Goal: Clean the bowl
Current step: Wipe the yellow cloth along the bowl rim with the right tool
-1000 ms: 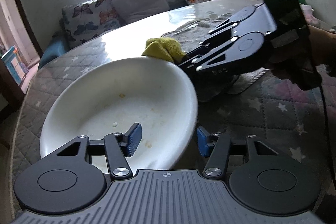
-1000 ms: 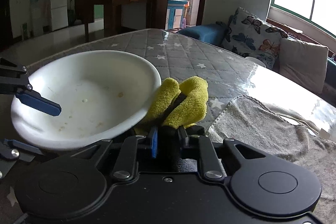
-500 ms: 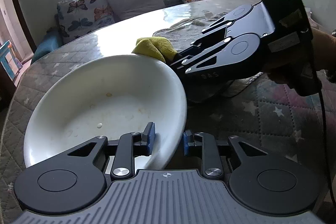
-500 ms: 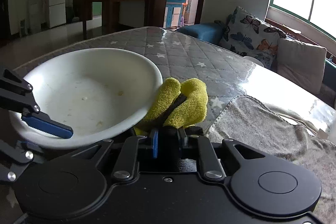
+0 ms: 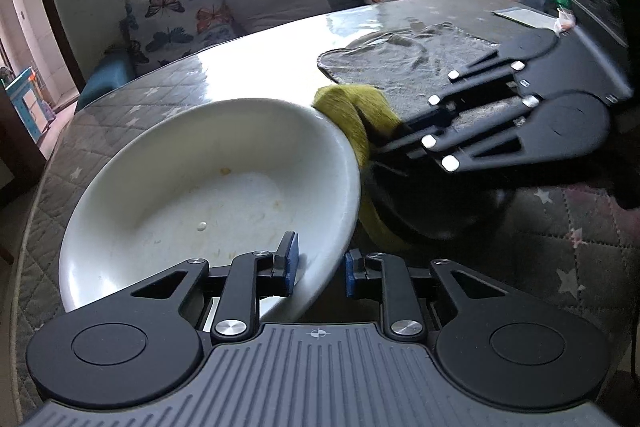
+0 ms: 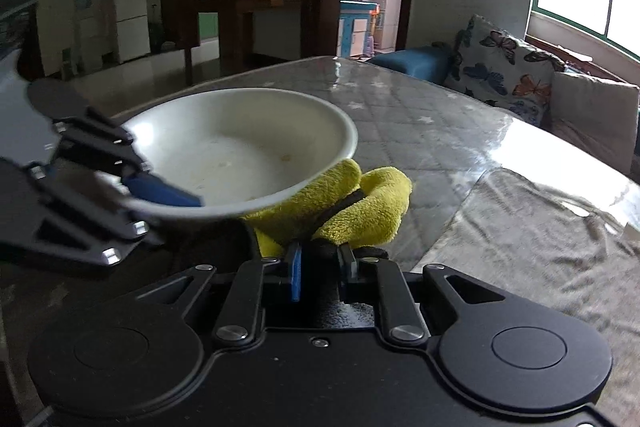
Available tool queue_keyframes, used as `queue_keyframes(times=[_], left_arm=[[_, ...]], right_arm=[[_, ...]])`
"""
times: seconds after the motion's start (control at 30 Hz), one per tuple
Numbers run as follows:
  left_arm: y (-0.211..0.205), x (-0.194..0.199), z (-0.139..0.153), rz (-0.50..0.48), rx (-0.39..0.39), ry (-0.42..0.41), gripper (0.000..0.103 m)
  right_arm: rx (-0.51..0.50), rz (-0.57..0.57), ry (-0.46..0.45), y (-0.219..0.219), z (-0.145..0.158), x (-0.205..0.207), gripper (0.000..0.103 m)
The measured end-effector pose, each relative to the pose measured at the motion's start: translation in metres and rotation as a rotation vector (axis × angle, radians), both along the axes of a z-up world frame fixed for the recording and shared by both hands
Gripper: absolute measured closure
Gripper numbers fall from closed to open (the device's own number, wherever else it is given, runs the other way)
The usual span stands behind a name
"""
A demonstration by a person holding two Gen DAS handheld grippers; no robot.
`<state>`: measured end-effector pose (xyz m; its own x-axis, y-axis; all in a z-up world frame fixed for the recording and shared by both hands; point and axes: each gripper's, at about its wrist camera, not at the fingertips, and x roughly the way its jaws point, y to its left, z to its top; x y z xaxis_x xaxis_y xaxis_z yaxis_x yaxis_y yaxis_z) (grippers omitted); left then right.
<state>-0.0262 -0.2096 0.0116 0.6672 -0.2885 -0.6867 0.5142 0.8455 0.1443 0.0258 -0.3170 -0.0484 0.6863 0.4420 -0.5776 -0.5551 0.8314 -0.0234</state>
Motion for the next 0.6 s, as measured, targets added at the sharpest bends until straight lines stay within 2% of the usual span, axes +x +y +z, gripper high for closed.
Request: queue_keyframes(times=[0.23,0.6], left_arm=[[0.001,-0.001,-0.003,-0.008,0.007,-0.001,0.08],[0.005,-0.007,-0.005,-0.043,0.022,-0.001,0.08]], right_arm=[[-0.002,0.049,-0.009,0.004,0.001,-0.017,0.085],[-0.029,0.075,-0.04,0.013,-0.003,0.002,0.085]])
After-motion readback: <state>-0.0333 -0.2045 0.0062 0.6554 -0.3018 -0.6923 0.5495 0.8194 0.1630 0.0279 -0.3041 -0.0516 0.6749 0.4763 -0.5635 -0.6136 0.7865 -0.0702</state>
